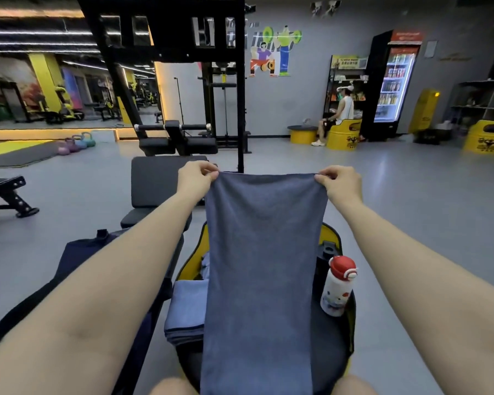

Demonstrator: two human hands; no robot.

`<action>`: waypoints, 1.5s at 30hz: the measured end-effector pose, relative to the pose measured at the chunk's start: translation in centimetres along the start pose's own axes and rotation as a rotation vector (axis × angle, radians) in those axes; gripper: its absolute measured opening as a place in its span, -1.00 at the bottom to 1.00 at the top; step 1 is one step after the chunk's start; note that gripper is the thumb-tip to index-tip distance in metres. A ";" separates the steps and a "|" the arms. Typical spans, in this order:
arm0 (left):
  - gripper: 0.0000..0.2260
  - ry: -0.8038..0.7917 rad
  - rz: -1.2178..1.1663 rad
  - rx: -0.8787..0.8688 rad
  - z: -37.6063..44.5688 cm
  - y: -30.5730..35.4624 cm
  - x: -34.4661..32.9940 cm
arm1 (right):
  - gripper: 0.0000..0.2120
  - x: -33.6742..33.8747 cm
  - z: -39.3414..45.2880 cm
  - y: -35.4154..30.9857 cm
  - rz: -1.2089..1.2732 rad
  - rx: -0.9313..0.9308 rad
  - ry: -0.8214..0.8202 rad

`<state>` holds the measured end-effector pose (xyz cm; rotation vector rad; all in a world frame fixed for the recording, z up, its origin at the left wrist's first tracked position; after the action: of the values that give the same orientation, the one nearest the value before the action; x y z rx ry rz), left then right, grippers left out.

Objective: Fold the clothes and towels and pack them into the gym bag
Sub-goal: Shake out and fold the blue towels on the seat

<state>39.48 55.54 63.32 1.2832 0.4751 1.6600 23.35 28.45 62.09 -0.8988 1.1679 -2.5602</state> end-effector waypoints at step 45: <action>-0.81 -0.873 0.401 0.359 -24.9 -27.8 -16.9 | -0.89 -15.5 -30.0 24.0 -0.297 -0.473 -1.100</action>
<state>29.36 60.17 23.86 2.3113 -0.0356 1.1567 16.03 37.16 22.27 -2.2797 1.2527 -1.4059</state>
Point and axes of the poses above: each hand's wrist, its own z-axis towards the middle knuckle, its own x-axis out of the back of the hand, y = z × x, the point moved 7 cm from there along z, towards the middle knuckle, and after that the axes turned 3 degrees about x, right-handed, at the moved point
